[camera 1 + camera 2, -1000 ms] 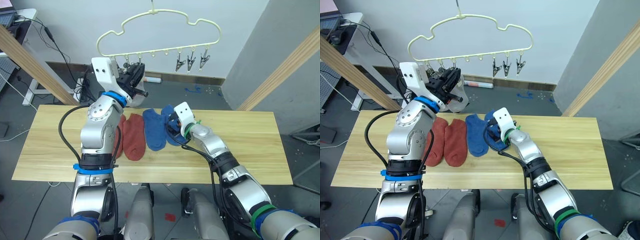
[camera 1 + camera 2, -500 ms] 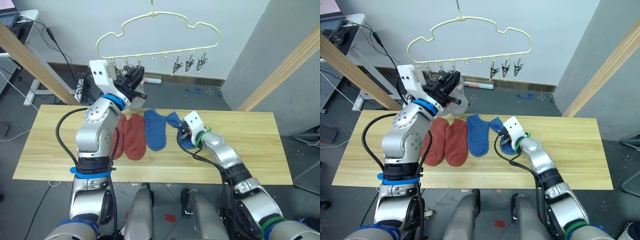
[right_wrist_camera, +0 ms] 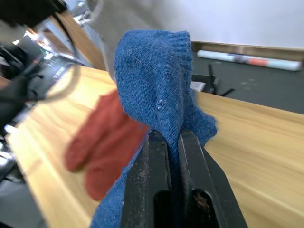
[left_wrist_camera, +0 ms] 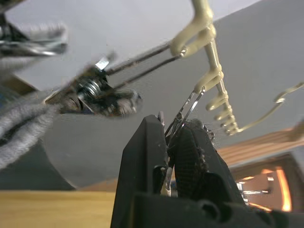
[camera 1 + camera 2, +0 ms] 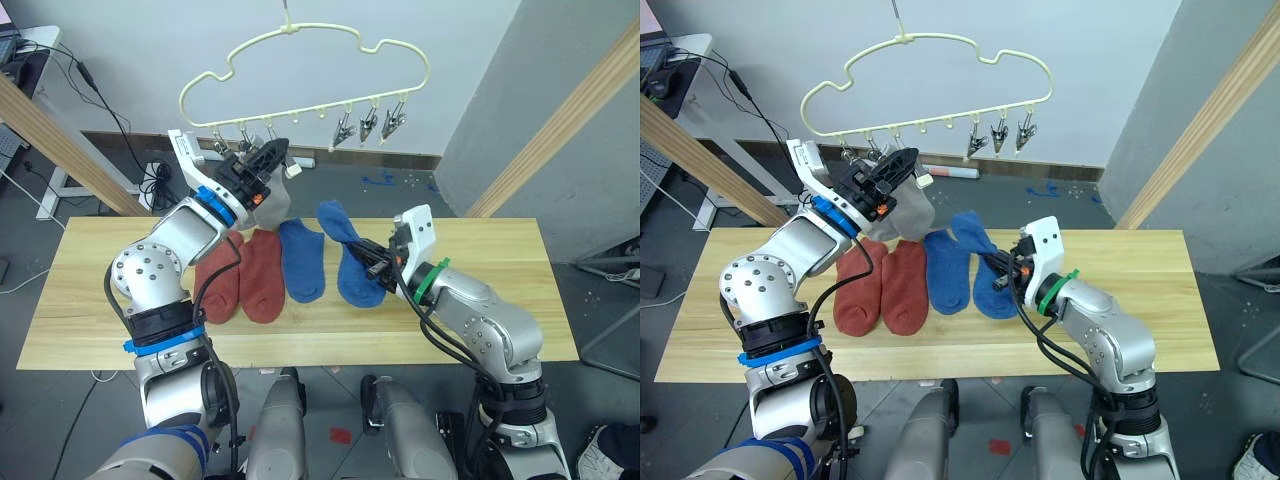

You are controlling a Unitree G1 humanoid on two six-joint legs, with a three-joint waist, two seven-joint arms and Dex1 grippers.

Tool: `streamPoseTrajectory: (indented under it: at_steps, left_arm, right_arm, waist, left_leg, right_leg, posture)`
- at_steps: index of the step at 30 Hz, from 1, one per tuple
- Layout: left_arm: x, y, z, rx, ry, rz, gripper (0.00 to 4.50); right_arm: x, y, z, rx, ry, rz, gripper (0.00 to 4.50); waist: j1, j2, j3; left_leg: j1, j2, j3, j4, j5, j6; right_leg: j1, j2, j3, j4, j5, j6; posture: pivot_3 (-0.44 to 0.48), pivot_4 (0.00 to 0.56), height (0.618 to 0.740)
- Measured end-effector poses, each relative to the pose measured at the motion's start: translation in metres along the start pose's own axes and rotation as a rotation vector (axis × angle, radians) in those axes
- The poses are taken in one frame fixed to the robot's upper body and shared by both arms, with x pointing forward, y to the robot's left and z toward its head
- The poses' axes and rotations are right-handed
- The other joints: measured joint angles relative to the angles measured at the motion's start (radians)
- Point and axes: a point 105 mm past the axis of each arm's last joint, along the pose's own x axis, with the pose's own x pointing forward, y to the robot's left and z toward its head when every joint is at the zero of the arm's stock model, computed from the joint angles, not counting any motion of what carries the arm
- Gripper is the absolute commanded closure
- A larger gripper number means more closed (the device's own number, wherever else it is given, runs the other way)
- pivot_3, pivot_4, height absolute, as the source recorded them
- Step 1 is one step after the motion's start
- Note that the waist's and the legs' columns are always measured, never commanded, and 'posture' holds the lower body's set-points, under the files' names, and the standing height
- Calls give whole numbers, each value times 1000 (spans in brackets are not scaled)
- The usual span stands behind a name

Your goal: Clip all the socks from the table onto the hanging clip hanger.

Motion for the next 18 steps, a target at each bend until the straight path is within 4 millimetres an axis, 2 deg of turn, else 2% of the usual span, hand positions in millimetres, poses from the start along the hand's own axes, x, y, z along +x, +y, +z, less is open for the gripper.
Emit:
streamPoseTrajectory:
  at_steps: [4, 18]
  left_arm:
    - [1, -6, -5, -48, 23, -30, 4246]
    - [-4, -7, -5, -55, 42, -34, 4246]
  right_arm:
    - [7, 12, 9, 25, -24, 22, 4477]
    - [12, 16, 20, 52, -55, 14, 4477]
  waist:
    - [0, 0, 0]
    - [0, 0, 0]
  left_leg:
    - [0, 0, 0, 0, 0, 0]
    - [-1, 0, 1, -1, 0, 0]
  right_leg:
    - [0, 0, -1, 0, 0, 0]
    - [-1, 0, 0, -1, 0, 0]
  posture:
    - [146, 387, 740]
    - [159, 392, 740]
